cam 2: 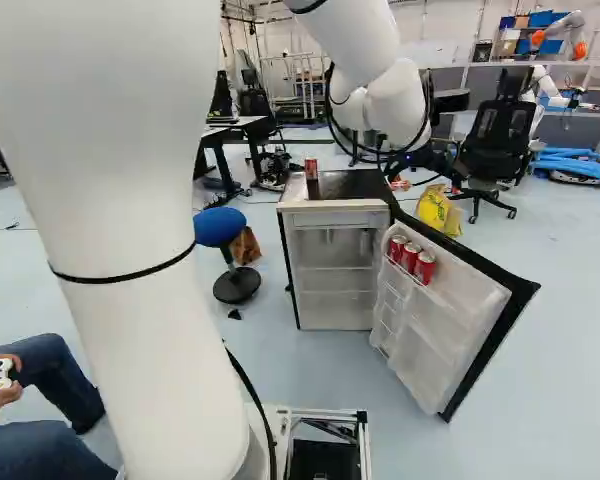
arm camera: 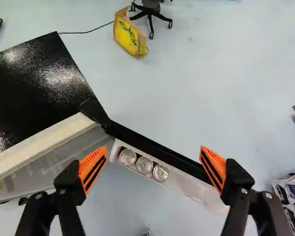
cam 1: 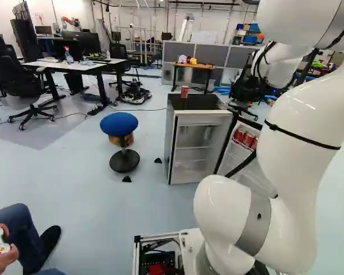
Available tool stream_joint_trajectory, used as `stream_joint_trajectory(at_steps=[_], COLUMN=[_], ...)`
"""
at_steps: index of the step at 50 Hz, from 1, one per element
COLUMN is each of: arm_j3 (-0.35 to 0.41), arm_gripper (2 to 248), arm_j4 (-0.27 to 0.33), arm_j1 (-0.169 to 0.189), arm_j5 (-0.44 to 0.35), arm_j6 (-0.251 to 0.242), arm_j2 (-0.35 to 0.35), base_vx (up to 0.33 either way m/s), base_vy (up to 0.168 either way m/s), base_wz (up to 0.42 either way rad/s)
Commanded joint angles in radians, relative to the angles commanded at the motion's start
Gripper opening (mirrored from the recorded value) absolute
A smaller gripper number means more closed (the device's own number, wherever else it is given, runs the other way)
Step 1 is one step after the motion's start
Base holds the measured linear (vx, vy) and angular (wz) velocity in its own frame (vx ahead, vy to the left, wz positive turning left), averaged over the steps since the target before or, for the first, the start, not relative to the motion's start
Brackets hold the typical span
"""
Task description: Grab a drink from the fridge
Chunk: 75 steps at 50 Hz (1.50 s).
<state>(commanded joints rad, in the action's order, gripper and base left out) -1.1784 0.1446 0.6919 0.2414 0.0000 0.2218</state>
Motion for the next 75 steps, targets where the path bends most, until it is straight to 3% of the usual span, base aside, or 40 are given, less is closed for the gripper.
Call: stream_joint_trajectory(at_steps=[75], arm_j3=[-0.314], arm_gripper=[247], arm_j4=[-0.112], arm_j1=[0.147], arm_j5=[0.263], arm_j6=[0.000], arm_j2=[0.257], base_vx=[0.000], base_vy=[0.000], base_wz=[0.000])
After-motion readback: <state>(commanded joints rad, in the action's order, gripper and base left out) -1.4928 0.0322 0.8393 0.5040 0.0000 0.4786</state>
